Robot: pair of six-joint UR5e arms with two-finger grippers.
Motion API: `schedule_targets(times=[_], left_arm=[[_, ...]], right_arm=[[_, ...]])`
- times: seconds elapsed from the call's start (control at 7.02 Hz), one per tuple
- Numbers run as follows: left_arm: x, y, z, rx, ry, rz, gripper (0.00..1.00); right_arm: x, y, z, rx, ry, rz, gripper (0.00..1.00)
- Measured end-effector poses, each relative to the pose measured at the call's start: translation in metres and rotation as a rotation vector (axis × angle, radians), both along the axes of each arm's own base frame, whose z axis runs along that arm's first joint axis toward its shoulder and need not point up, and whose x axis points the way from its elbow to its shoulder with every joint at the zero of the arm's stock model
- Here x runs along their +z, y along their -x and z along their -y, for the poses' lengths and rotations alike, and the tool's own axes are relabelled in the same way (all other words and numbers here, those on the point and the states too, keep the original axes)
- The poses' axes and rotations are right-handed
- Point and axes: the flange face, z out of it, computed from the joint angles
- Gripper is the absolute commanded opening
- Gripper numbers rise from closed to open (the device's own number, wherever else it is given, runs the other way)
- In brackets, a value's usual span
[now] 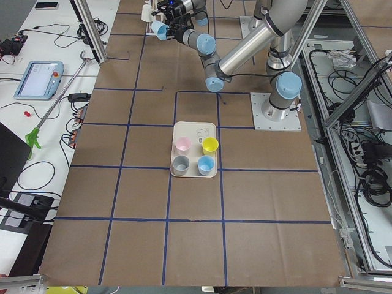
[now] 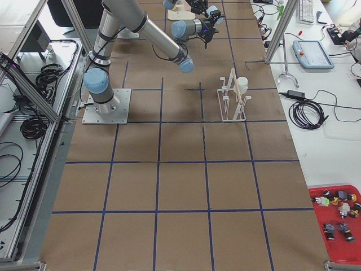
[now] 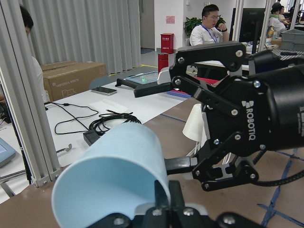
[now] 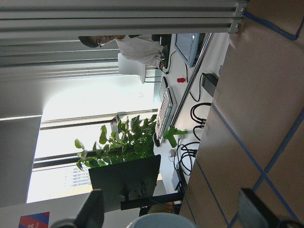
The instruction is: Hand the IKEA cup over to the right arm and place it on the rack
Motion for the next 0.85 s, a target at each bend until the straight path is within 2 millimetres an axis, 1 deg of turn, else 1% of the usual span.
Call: schedule_targets(times=[0.43, 0.85], left_arm=[[0.001, 0.0, 0.0, 0.0, 0.001, -0.001, 0.0], [0.002, 0.0, 0.0, 0.0, 0.003, -0.002, 0.0]], right_arm=[[-0.002, -0.011, -0.005, 0.011, -0.025, 0.026, 0.99], [0.0, -0.021, -0.01, 0.028, -0.026, 0.029, 0.99]])
